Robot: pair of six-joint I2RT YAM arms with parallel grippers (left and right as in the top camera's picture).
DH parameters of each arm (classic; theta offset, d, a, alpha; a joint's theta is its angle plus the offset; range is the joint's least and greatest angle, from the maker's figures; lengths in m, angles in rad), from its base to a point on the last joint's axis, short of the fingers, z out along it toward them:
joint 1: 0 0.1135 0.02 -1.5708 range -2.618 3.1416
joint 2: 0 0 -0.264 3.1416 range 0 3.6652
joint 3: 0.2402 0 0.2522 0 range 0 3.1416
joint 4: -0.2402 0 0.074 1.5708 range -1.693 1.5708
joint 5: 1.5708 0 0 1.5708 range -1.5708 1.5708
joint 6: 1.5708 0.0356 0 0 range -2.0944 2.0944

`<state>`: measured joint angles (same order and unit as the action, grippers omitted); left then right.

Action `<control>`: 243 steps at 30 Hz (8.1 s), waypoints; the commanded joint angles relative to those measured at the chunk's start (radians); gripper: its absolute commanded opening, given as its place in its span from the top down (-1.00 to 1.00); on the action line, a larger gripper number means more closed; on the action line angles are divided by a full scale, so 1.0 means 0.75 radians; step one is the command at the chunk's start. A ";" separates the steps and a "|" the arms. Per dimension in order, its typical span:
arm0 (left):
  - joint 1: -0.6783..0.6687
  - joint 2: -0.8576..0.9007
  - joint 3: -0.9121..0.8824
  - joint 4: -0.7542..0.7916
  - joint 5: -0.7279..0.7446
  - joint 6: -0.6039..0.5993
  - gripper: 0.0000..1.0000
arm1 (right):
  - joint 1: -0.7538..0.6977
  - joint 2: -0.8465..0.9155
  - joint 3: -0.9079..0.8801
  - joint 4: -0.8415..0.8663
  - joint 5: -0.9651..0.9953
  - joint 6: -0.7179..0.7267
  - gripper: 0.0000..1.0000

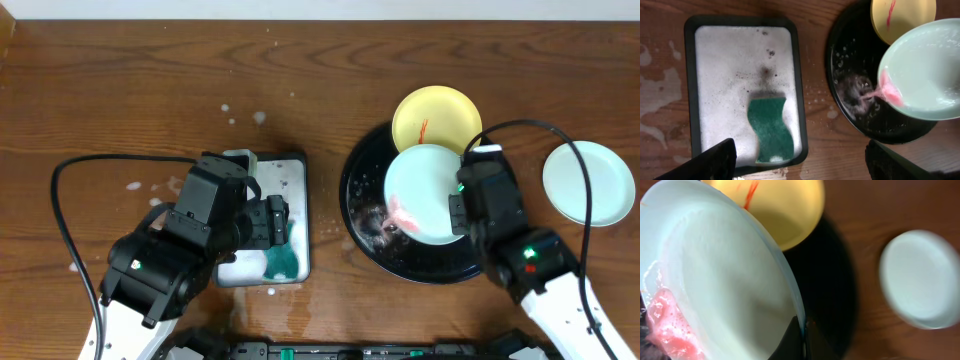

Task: Clean dirty plates on tray and stack at the side
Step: 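Lift the pale green plate with the right gripper and stack it right of the tray, then grasp the yellow plate rim with the right gripper and drag it to tray center, then grasp the green sponge with the left gripper and carry it to the yellow plate, then scrub the yellow plate with the sponge in the left gripper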

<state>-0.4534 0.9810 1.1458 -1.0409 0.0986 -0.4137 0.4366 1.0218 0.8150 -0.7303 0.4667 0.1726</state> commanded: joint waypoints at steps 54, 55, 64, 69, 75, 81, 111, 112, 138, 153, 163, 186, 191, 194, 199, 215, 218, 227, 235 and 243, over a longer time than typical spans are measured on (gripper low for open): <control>0.006 0.010 0.008 -0.003 -0.002 0.018 -0.67 | 0.848 -0.023 0.004 0.018 1.102 -0.258 0.98; 0.006 0.010 0.008 -0.003 -0.002 0.018 -0.67 | 0.847 -0.023 0.004 0.022 1.102 -0.246 0.98; 0.006 0.010 0.008 -0.003 -0.002 0.018 -0.68 | 0.752 -0.023 0.004 0.031 0.899 -0.057 0.98; 0.006 0.010 0.008 -0.003 -0.002 0.018 -0.68 | 0.401 -0.004 0.003 0.027 0.205 0.201 0.98; 0.006 0.010 0.008 -0.003 -0.002 0.018 -0.68 | -0.260 -0.004 0.008 0.046 -0.575 0.225 0.98; 0.006 0.010 0.008 -0.003 -0.002 0.018 -0.68 | -1.040 0.064 0.008 0.089 -0.961 0.187 0.98; 0.006 0.010 0.008 -0.003 -0.002 0.018 -0.68 | -1.403 0.611 0.097 0.702 -1.408 0.115 0.26; 0.006 0.010 0.008 -0.003 -0.002 0.018 -0.68 | -1.333 0.600 0.097 0.686 -1.413 0.080 0.21; 0.006 0.010 0.008 -0.003 -0.002 0.018 -0.68 | -0.662 1.049 0.097 0.946 -0.817 -0.114 0.98; 0.006 0.010 0.008 -0.003 -0.002 0.018 -0.68 | -0.647 0.522 0.096 0.166 -0.842 0.187 0.98; 0.006 0.010 0.008 -0.053 0.019 0.014 -0.68 | -0.574 0.520 -0.099 0.083 -0.828 0.477 0.49; 0.006 0.771 -0.493 0.501 0.034 -0.268 0.18 | -0.572 0.261 0.054 -0.198 -0.915 -0.042 0.32; 0.006 0.880 -0.492 0.557 0.033 -0.241 0.85 | -0.574 0.293 0.054 -0.198 -0.762 0.011 0.29; 0.010 0.840 -0.458 0.518 0.033 -0.176 0.85 | -0.575 0.330 0.054 -0.163 -0.757 0.018 0.29; 0.016 0.706 -0.361 0.398 0.032 -0.090 0.85 | -0.581 0.426 0.054 -0.083 -0.741 0.018 0.29; 0.004 0.489 -0.211 0.496 0.408 -0.044 0.85 | -0.633 0.826 0.054 0.148 -0.980 -0.146 0.55; -0.038 0.497 -0.211 0.631 0.437 -0.090 0.86 | -0.632 0.876 0.053 0.189 -1.040 -0.163 0.94; -0.317 0.713 -0.211 1.075 0.437 -0.176 0.85 | -0.591 0.887 0.054 0.176 -1.038 -0.163 0.97; -0.431 1.075 -0.125 1.321 0.438 -0.323 0.85 | -0.521 0.887 0.054 0.138 -1.022 -0.172 0.98; -0.432 1.337 0.051 1.034 0.266 -0.261 0.85 | -0.481 0.887 0.053 0.120 -0.985 -0.163 0.97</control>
<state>-0.7792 1.9396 1.1484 -0.2039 0.4072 -0.6289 0.0597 1.6714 0.8558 -0.6285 -0.2802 0.0631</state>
